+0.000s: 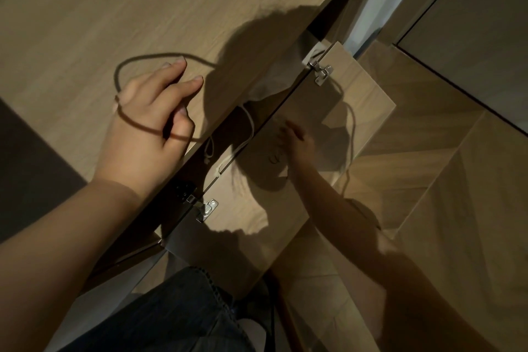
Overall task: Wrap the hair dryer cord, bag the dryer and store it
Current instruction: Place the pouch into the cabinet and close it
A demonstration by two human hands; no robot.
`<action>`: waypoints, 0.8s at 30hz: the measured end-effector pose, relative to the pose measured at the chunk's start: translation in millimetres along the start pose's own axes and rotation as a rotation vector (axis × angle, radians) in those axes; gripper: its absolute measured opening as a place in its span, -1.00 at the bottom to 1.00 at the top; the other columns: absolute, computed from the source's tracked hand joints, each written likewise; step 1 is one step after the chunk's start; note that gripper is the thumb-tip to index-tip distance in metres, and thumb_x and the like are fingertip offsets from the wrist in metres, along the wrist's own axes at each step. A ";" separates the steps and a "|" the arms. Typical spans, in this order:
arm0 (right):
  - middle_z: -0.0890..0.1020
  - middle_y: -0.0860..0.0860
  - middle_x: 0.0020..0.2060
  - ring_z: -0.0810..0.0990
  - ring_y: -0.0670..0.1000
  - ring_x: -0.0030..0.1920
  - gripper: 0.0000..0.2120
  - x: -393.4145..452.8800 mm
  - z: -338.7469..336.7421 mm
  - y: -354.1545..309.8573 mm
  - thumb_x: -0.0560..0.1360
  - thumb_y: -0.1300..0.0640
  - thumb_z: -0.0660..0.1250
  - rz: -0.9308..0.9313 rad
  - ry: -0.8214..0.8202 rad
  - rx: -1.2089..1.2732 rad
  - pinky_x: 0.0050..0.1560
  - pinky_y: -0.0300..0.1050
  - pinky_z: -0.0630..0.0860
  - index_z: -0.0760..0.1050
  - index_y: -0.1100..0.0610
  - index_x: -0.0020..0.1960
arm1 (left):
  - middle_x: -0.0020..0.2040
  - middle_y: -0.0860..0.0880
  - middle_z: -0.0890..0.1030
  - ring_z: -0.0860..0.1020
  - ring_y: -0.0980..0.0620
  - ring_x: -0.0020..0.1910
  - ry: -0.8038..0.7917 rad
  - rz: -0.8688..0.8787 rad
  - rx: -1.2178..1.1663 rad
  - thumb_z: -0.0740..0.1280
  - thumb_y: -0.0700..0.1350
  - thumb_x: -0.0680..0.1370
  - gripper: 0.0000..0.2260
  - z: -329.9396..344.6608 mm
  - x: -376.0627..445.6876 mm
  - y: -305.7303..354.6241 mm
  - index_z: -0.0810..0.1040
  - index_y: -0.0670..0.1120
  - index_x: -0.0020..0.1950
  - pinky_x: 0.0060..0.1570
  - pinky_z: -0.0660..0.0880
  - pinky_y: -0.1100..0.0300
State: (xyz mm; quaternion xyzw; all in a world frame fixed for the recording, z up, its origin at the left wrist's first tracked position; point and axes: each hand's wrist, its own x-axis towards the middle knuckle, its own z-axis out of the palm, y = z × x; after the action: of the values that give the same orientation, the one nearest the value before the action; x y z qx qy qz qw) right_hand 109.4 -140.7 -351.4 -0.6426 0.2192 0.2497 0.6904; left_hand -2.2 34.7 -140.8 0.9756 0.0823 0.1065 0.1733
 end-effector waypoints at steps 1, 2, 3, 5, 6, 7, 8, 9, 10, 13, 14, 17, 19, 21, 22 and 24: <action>0.63 0.16 -0.03 0.60 0.07 -0.12 -0.80 -8.7 -15.7 2.7 0.58 0.26 0.24 0.009 0.028 0.004 -0.04 0.01 0.56 0.55 0.18 0.17 | 0.41 -0.15 0.46 0.38 -0.19 0.39 -0.001 -0.001 0.001 0.15 -0.17 0.57 -0.63 -0.1 0.1 0.0 0.52 -0.14 0.35 0.40 0.25 -0.04; 0.63 0.13 -0.07 0.60 0.05 -0.15 -0.84 -16.0 -33.3 6.8 0.58 0.28 0.24 0.018 0.039 0.013 -0.09 -0.04 0.55 0.56 0.15 0.08 | 0.41 -0.15 0.47 0.39 -0.19 0.39 -0.002 0.000 0.003 0.15 -0.16 0.57 -0.63 -0.3 0.0 0.1 0.52 -0.14 0.35 0.40 0.27 -0.07; 0.63 0.10 -0.13 0.61 0.06 -0.16 -0.86 -20.1 -50.4 15.6 0.57 0.28 0.25 0.026 0.062 -0.003 -0.11 -0.05 0.54 0.56 0.12 -0.02 | 0.40 -0.15 0.47 0.39 -0.19 0.39 -0.002 0.002 0.003 0.15 -0.16 0.57 -0.63 -0.2 0.0 -0.1 0.52 -0.14 0.34 0.39 0.28 -0.10; 0.64 0.07 -0.19 0.64 0.19 -0.11 -0.86 -25.6 -79.1 32.5 0.55 0.26 0.29 0.042 0.128 -0.079 -0.10 0.00 0.54 0.58 0.09 -0.13 | 0.40 -0.15 0.47 0.39 -0.20 0.38 -0.004 0.000 0.003 0.15 -0.15 0.58 -0.64 0.0 0.2 -0.1 0.52 -0.13 0.34 0.37 0.30 -0.15; 0.64 0.10 -0.15 0.63 0.24 -0.06 -0.91 -25.5 -91.2 45.2 0.53 0.25 0.30 0.083 0.180 -0.102 -0.10 -0.03 0.55 0.59 0.15 -0.08 | 0.40 -0.16 0.47 0.39 -0.20 0.38 -0.008 -0.002 0.007 0.15 -0.15 0.58 -0.64 0.2 0.4 -0.1 0.52 -0.13 0.34 0.36 0.30 -0.17; 0.63 0.13 -0.07 0.62 0.23 -0.02 -0.90 -27.4 -99.3 54.8 0.53 0.26 0.30 0.144 0.234 -0.114 -0.12 -0.14 0.55 0.56 0.21 0.02 | 0.40 -0.16 0.47 0.39 -0.20 0.39 -0.009 -0.002 0.013 0.15 -0.15 0.58 -0.64 0.4 0.3 -0.1 0.52 -0.13 0.34 0.36 0.30 -0.17; 0.60 0.16 0.00 0.60 0.19 0.01 -0.83 -29.4 -106.4 64.9 0.54 0.27 0.29 0.195 0.302 -0.136 -0.12 -0.23 0.54 0.50 0.23 0.13 | 0.40 -0.17 0.47 0.39 -0.21 0.39 -0.008 0.001 0.019 0.14 -0.15 0.58 -0.64 0.3 0.4 -0.4 0.52 -0.13 0.34 0.36 0.30 -0.17; 0.58 0.21 0.06 0.58 0.19 0.06 -0.73 -29.1 -111.9 76.1 0.55 0.27 0.29 0.232 0.365 -0.158 -0.05 -0.24 0.54 0.44 0.30 0.23 | 0.40 -0.17 0.47 0.39 -0.21 0.39 -0.004 0.004 0.021 0.14 -0.15 0.58 -0.64 0.3 0.3 -0.7 0.52 -0.13 0.34 0.37 0.29 -0.16; 0.56 0.23 0.09 0.56 0.20 0.10 -0.68 -29.5 -115.5 85.0 0.55 0.28 0.30 0.269 0.379 -0.174 0.07 -0.15 0.54 0.41 0.34 0.27 | 0.40 -0.17 0.47 0.39 -0.20 0.39 -0.001 0.008 0.018 0.14 -0.16 0.58 -0.64 0.5 0.4 -0.9 0.52 -0.14 0.34 0.38 0.28 -0.13; 0.56 0.27 0.15 0.54 0.23 0.19 -0.68 -26.5 -118.7 111.3 0.60 0.22 0.23 0.434 0.214 -0.280 0.23 0.08 0.45 0.40 0.41 0.27 | 0.41 -0.16 0.46 0.37 -0.20 0.38 0.005 0.013 -0.001 0.15 -0.17 0.58 -0.64 1.5 1.2 -1.5 0.52 -0.16 0.34 0.41 0.21 0.02; 0.57 0.28 0.15 0.54 0.24 0.20 -0.69 -22.9 -120.1 118.4 0.62 0.18 0.21 0.459 0.207 -0.302 0.23 0.09 0.44 0.43 0.39 0.24 | 0.41 -0.16 0.46 0.37 -0.21 0.38 0.009 0.012 -0.005 0.15 -0.17 0.57 -0.64 1.5 1.1 -2.0 0.53 -0.16 0.33 0.40 0.19 0.06; 0.61 0.18 0.00 0.57 0.18 0.06 -0.74 -26.5 -116.7 108.5 0.57 0.02 0.30 0.487 0.247 -0.220 0.12 0.11 0.49 0.51 0.21 0.10 | 0.41 -0.16 0.46 0.39 -0.21 0.38 0.011 0.023 -0.006 0.15 -0.17 0.57 -0.64 2.9 0.9 -3.2 0.53 -0.16 0.33 0.40 0.23 0.01; 0.62 0.13 -0.05 0.58 0.14 0.02 -0.79 -35.4 -118.4 92.6 0.53 0.03 0.37 0.537 0.234 -0.126 0.04 0.03 0.53 0.51 0.17 0.03 | 0.40 -0.16 0.47 0.40 -0.21 0.38 0.013 0.025 -0.008 0.14 -0.16 0.58 -0.64 3.3 1.3 -3.4 0.53 -0.15 0.33 0.39 0.25 -0.04; 0.62 0.11 -0.12 0.60 0.12 -0.02 -0.81 -40.2 -127.6 85.4 0.50 0.05 0.42 0.548 0.208 -0.115 -0.11 -0.08 0.59 0.51 0.17 -0.09 | 0.40 -0.16 0.47 0.39 -0.20 0.37 0.020 0.018 -0.007 0.14 -0.16 0.58 -0.64 3.3 0.6 -3.6 0.53 -0.14 0.33 0.39 0.26 -0.06; 0.62 0.11 -0.13 0.61 0.10 -0.03 -0.79 -42.9 -132.2 83.4 0.48 0.04 0.44 0.536 0.224 -0.144 -0.17 -0.11 0.60 0.50 0.17 -0.13 | 0.40 -0.16 0.47 0.40 -0.21 0.37 0.023 0.019 -0.009 0.14 -0.16 0.57 -0.64 3.3 0.4 -3.6 0.53 -0.14 0.33 0.39 0.27 -0.08; 0.65 0.14 -0.02 0.62 0.10 0.01 -0.73 -47.0 -139.2 80.4 0.43 0.01 0.47 0.521 0.232 -0.159 -0.16 -0.11 0.60 0.55 0.20 -0.04 | 0.39 -0.17 0.47 0.39 -0.21 0.37 0.021 0.021 -0.009 0.15 -0.16 0.58 -0.64 2.9 1.0 -3.0 0.52 -0.14 0.33 0.38 0.28 -0.10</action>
State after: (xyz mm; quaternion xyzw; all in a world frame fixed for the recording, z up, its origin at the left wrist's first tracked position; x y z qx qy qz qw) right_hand 24.9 -278.4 -395.5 -0.6408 0.4340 0.3601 0.5209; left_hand -1.0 36.7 -144.3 0.9745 0.0733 0.1189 0.1758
